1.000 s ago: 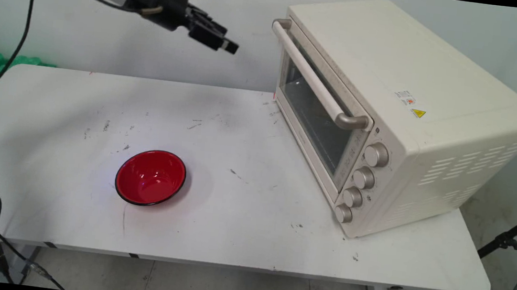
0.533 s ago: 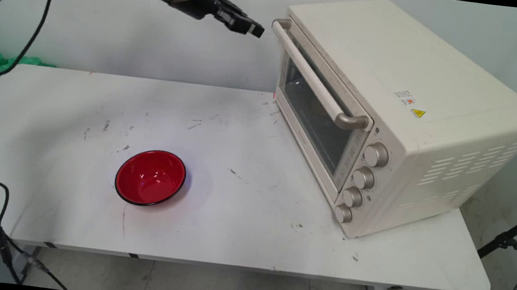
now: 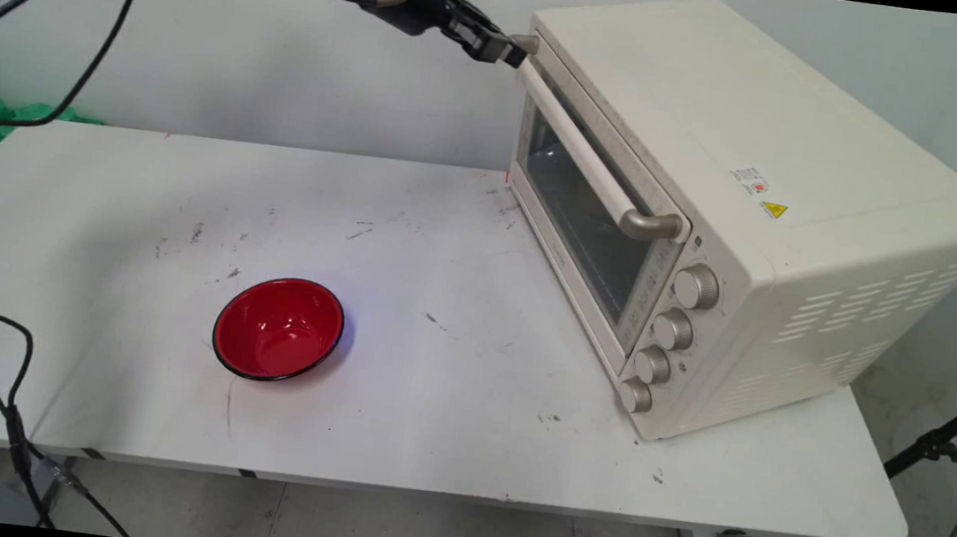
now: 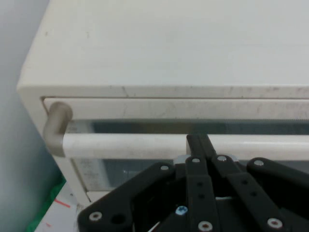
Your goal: Open the oven
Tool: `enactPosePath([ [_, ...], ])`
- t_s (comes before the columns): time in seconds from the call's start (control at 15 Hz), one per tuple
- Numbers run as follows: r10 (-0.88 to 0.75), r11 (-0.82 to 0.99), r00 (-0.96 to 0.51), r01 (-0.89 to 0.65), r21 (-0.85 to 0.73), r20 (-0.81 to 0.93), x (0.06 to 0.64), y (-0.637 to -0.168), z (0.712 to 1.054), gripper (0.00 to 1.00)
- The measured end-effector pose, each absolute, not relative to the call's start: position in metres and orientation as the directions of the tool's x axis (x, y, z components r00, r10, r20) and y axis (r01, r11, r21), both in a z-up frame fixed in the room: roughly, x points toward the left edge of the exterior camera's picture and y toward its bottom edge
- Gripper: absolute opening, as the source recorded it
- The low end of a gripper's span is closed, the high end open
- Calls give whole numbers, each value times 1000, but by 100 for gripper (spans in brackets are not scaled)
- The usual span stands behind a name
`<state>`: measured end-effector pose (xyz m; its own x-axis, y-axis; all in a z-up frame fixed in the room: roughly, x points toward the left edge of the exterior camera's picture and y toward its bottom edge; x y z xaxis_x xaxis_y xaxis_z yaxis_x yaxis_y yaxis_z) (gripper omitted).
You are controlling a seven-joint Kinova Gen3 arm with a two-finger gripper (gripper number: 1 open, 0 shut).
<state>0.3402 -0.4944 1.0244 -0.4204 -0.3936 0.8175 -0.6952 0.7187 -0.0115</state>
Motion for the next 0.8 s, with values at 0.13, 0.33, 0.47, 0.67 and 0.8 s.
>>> enactPosePath([
  [0.13,-391,720,-430,-694,-21,814,332,-498,1023,0],
  [0.33,-386,724,-445,-689,-34,808,320,-504,1021,0],
  [0.47,-383,726,-455,-686,-42,804,313,-508,1019,0],
  [0.67,-378,731,-469,-681,-55,798,303,-513,1015,0],
  [0.8,-375,732,-476,-678,-61,796,299,-515,1013,0],
])
